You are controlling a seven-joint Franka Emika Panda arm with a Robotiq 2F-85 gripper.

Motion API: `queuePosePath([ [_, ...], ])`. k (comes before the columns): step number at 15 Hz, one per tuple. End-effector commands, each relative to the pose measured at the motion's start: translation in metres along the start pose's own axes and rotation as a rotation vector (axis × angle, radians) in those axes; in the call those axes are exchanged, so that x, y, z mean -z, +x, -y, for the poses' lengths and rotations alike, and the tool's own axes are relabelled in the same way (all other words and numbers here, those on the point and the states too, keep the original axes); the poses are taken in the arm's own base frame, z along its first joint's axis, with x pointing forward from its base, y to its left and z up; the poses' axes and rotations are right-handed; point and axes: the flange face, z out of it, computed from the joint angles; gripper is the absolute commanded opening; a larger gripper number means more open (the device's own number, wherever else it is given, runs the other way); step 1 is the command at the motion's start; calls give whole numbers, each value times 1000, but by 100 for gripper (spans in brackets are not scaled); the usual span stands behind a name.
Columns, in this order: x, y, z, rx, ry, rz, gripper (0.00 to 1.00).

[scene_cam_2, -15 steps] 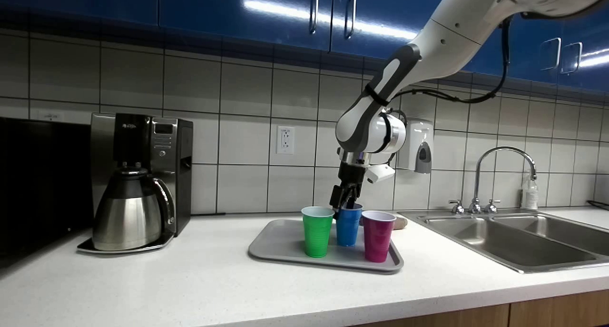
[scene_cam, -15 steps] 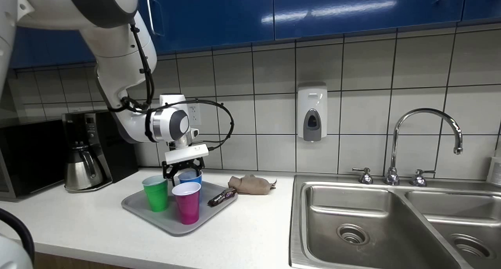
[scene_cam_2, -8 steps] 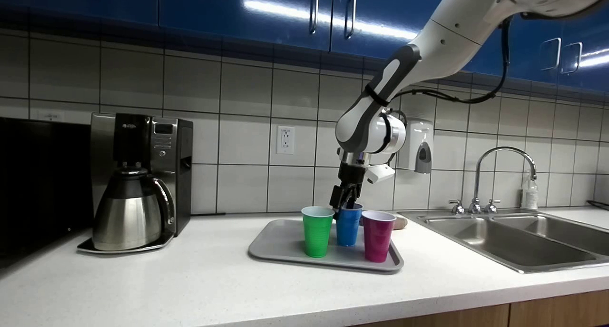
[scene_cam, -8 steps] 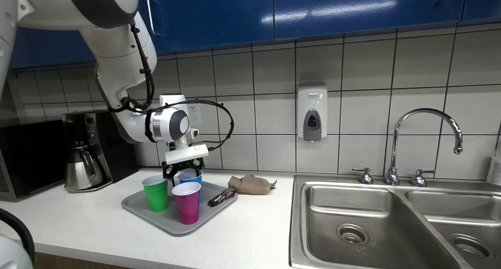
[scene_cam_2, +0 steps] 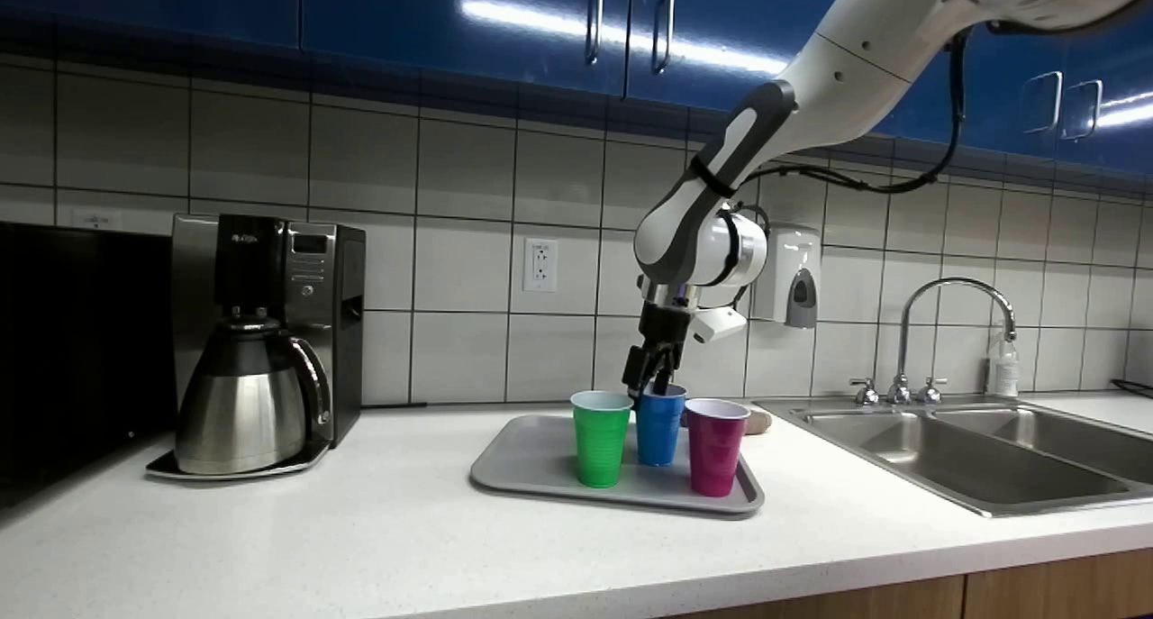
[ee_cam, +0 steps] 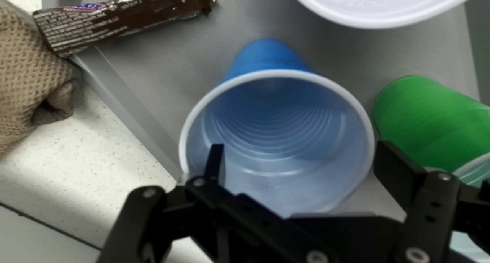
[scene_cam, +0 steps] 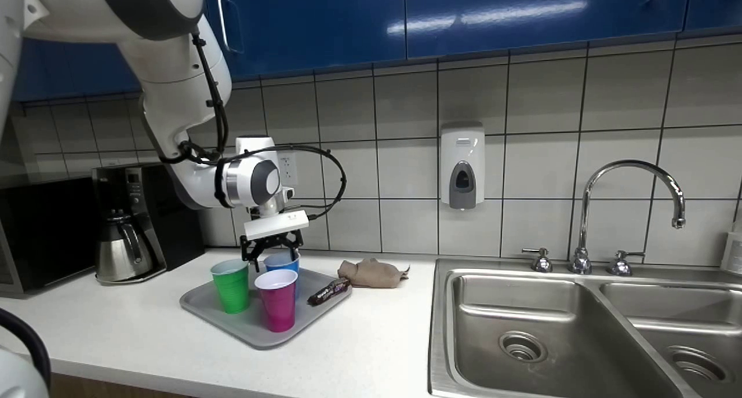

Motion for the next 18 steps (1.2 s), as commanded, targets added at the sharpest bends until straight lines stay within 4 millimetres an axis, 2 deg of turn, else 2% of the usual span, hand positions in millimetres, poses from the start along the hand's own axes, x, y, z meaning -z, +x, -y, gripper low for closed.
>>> queuePosePath([
  [1,21,8,-2,11,-7,-34,100],
  [7,32,12,4,26,-9,-47,100],
  [11,47,9,12,48,0,-68,100],
  [18,73,-4,11,41,-14,-88,100],
])
